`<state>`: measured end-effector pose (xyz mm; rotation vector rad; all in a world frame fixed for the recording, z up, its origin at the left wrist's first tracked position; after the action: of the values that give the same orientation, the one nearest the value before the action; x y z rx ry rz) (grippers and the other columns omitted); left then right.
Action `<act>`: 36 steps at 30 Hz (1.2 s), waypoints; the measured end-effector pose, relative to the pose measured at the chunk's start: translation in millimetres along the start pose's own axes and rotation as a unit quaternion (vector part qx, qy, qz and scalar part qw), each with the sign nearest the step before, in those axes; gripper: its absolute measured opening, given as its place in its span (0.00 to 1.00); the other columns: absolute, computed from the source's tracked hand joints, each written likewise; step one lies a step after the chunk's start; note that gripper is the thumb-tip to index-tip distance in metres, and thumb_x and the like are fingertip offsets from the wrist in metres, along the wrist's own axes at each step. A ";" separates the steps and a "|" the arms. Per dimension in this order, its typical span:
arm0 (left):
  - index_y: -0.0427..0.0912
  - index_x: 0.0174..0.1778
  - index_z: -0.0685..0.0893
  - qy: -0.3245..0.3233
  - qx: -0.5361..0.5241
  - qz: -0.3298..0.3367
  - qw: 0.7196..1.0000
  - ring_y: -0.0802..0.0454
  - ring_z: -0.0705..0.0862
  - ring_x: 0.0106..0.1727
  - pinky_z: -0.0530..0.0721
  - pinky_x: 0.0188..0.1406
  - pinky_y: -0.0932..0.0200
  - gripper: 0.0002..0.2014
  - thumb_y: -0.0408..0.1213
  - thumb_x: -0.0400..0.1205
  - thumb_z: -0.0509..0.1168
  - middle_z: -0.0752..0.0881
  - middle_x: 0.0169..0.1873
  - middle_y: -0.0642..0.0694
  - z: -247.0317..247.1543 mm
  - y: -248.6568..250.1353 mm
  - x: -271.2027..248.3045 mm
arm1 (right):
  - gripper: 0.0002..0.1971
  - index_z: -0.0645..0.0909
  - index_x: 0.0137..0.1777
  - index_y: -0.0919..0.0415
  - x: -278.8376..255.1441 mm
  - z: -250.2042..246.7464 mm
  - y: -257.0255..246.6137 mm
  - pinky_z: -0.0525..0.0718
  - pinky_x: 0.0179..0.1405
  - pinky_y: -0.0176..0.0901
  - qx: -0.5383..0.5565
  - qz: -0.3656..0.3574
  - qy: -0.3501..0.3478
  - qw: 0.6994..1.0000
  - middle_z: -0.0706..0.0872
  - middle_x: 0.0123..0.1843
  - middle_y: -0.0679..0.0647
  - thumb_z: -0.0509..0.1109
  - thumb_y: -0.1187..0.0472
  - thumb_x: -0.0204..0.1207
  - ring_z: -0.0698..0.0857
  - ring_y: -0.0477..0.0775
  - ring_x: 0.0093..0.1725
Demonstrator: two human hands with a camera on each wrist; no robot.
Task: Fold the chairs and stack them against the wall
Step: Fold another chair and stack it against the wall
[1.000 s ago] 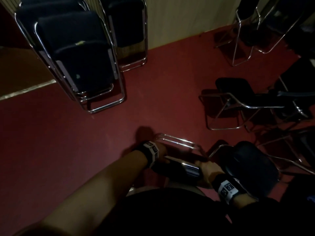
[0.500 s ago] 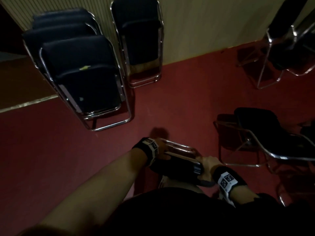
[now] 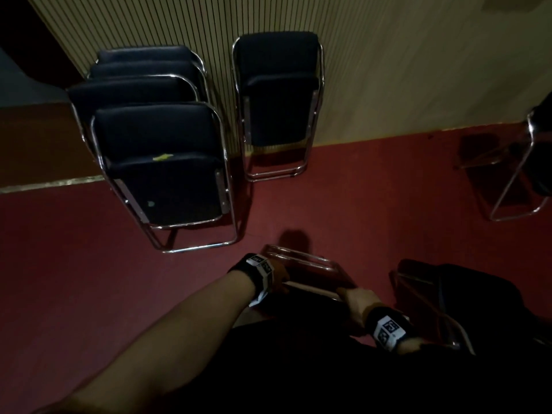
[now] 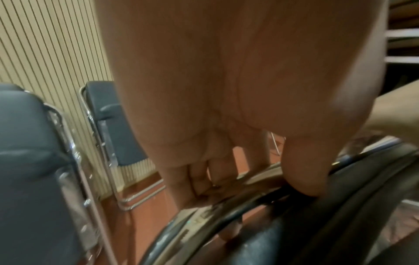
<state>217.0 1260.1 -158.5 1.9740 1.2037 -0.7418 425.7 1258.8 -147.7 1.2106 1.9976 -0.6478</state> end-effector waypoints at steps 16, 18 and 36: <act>0.41 0.61 0.84 0.088 -0.095 -0.018 0.991 0.40 0.84 0.64 0.79 0.60 0.53 0.17 0.50 0.85 0.66 0.86 0.62 0.41 -114.5 -205.5 33.0 | 0.28 0.79 0.58 0.47 157.6 -215.6 -57.3 0.87 0.55 0.50 -0.090 -0.028 0.099 0.991 0.88 0.58 0.51 0.80 0.39 0.60 0.88 0.61 0.57; 0.42 0.65 0.84 0.114 -0.125 -0.023 0.985 0.42 0.84 0.65 0.78 0.62 0.54 0.17 0.48 0.86 0.65 0.86 0.63 0.42 -133.2 -221.1 35.1 | 0.29 0.80 0.58 0.47 169.9 -244.1 -56.2 0.87 0.53 0.48 -0.095 -0.042 0.113 0.988 0.89 0.57 0.51 0.79 0.35 0.60 0.88 0.60 0.56; 0.46 0.62 0.86 0.151 -0.252 -0.147 0.945 0.44 0.86 0.60 0.82 0.60 0.55 0.14 0.49 0.87 0.64 0.88 0.57 0.44 -301.3 -312.7 134.3 | 0.23 0.82 0.58 0.50 372.9 -427.2 28.5 0.86 0.58 0.52 -0.139 -0.154 0.035 0.978 0.88 0.58 0.54 0.81 0.49 0.63 0.88 0.60 0.57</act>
<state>21.2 1670.2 -165.4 1.5274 1.7005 -0.2249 201.9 1780.1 -170.4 0.7751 2.2704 -0.4539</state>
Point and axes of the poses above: each hand's wrist, its own x-axis towards the middle knuckle, its own z-axis out of the palm, y = z × x, the point moved 7 cm from there along x, towards the middle knuckle
